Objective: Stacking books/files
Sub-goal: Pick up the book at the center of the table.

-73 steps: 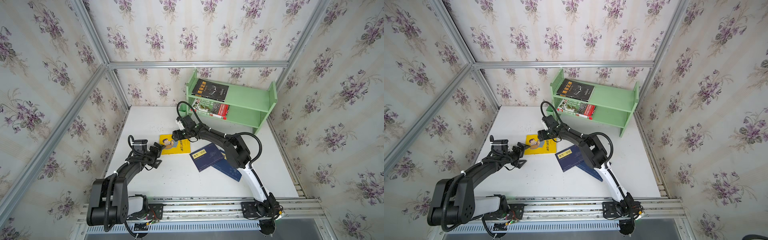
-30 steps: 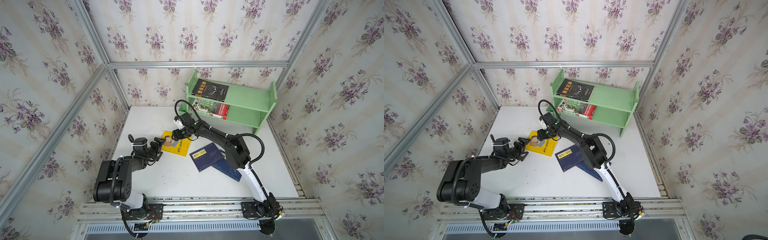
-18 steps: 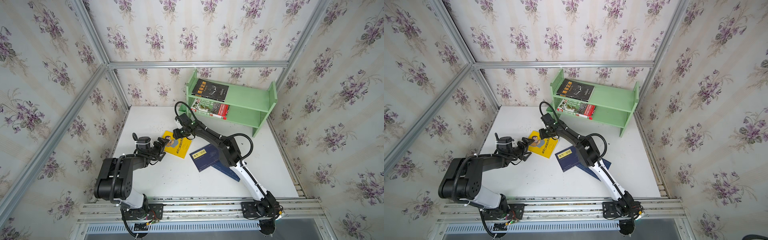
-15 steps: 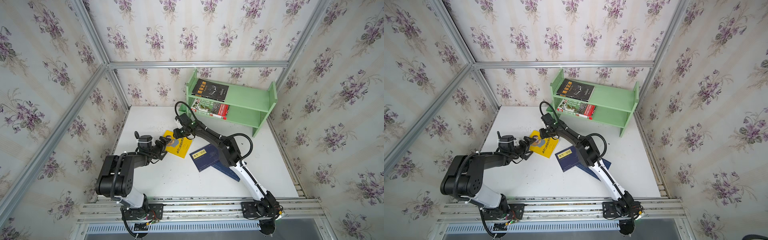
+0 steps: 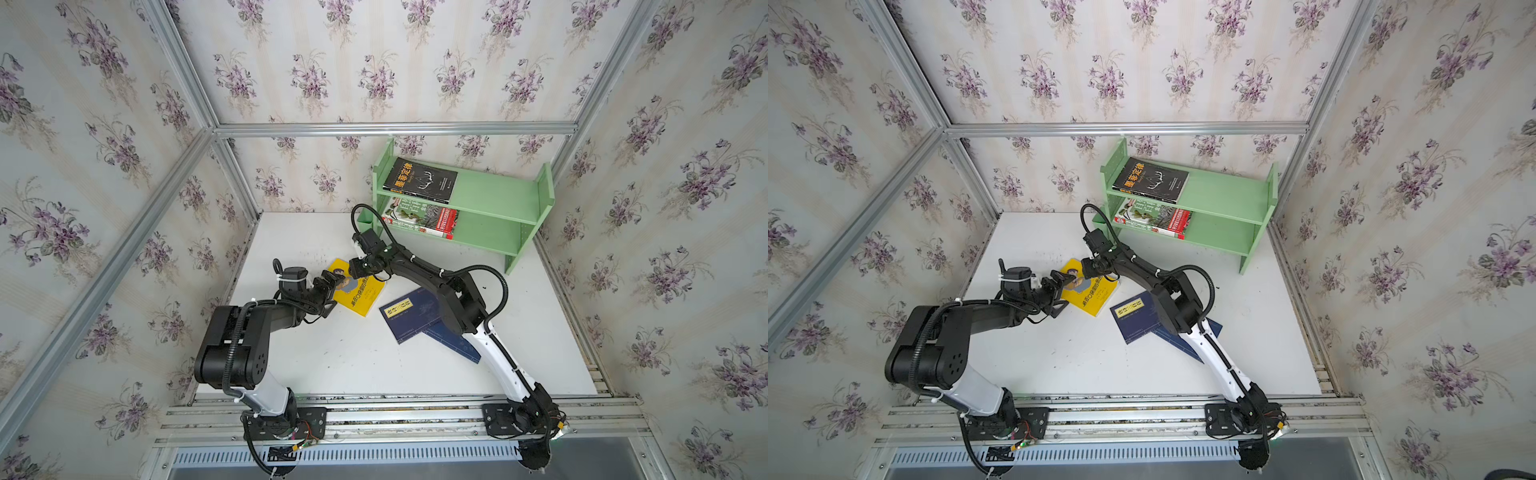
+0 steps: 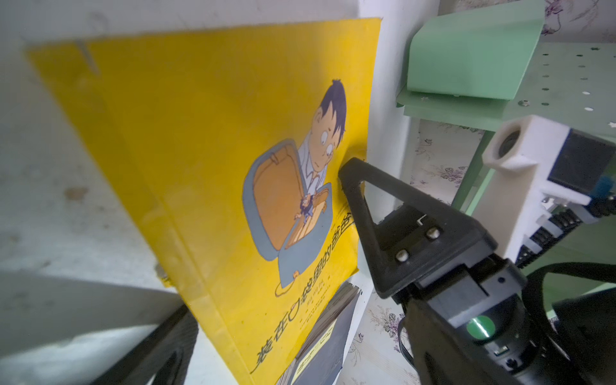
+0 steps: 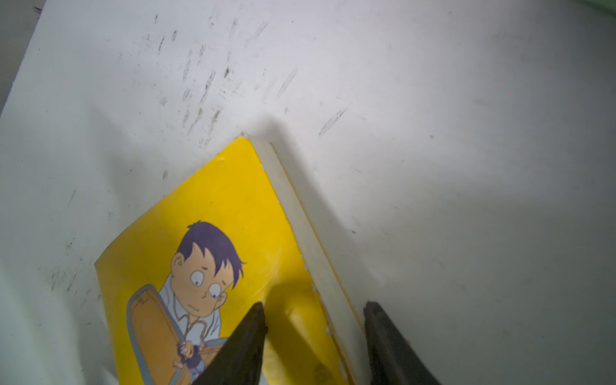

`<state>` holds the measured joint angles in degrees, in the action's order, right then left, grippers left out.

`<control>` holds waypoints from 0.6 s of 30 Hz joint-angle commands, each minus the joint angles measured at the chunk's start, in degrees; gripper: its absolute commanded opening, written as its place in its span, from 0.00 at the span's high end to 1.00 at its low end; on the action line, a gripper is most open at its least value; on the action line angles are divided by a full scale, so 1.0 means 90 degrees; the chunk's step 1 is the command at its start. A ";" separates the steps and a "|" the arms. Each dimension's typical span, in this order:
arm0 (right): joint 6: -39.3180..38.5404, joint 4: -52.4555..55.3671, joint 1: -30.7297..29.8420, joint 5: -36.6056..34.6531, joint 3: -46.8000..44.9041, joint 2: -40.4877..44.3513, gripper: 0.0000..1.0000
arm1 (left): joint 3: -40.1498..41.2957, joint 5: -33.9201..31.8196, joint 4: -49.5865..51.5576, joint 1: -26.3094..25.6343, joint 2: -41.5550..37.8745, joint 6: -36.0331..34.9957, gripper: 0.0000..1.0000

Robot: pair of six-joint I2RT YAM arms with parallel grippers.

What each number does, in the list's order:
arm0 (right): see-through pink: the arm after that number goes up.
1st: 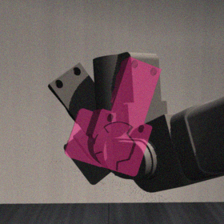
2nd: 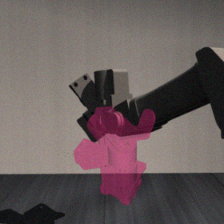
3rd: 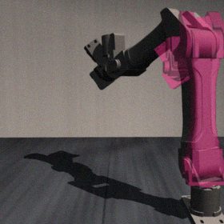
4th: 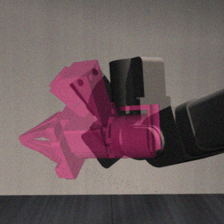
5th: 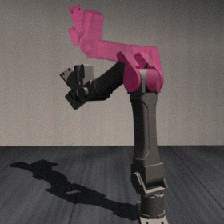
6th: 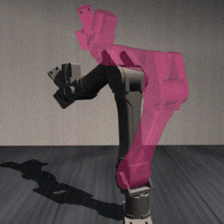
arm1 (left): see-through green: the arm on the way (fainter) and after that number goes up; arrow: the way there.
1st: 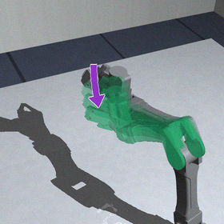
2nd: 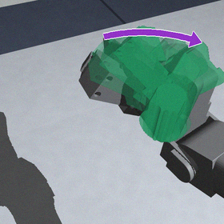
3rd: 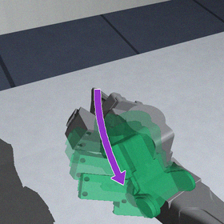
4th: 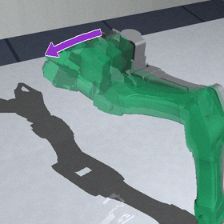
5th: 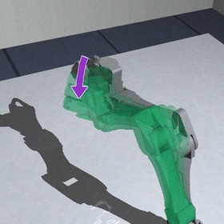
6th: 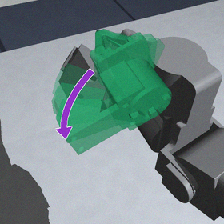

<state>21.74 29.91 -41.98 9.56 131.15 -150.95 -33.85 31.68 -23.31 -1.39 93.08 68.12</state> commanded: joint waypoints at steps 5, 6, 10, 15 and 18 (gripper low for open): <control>0.0741 0.1403 -0.0185 0.1507 -0.0451 -0.0141 0.49 | 0.0314 0.0396 -0.2499 -0.0037 -0.0132 0.0563 0.00; 0.0781 0.1354 -0.0189 0.1531 -0.0499 -0.0122 0.49 | 0.0358 0.0386 -0.2626 -0.0025 -0.0178 0.0583 0.00; 0.0912 0.1210 -0.0185 0.1603 -0.0664 -0.0097 0.49 | 0.0556 0.0340 -0.3229 -0.0017 -0.0409 0.0726 0.00; 0.0953 0.1182 -0.0189 0.1583 -0.0715 -0.0063 0.49 | 0.0631 0.0217 -0.3149 -0.0003 -0.0762 0.0658 0.00; 0.0964 0.1167 -0.0190 0.1526 -0.0730 -0.0022 0.49 | 0.0421 0.0176 -0.1969 -0.0002 -0.0886 0.0389 0.01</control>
<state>29.74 23.44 -42.89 20.62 126.02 -149.53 -28.47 32.36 -40.32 -1.37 86.00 73.54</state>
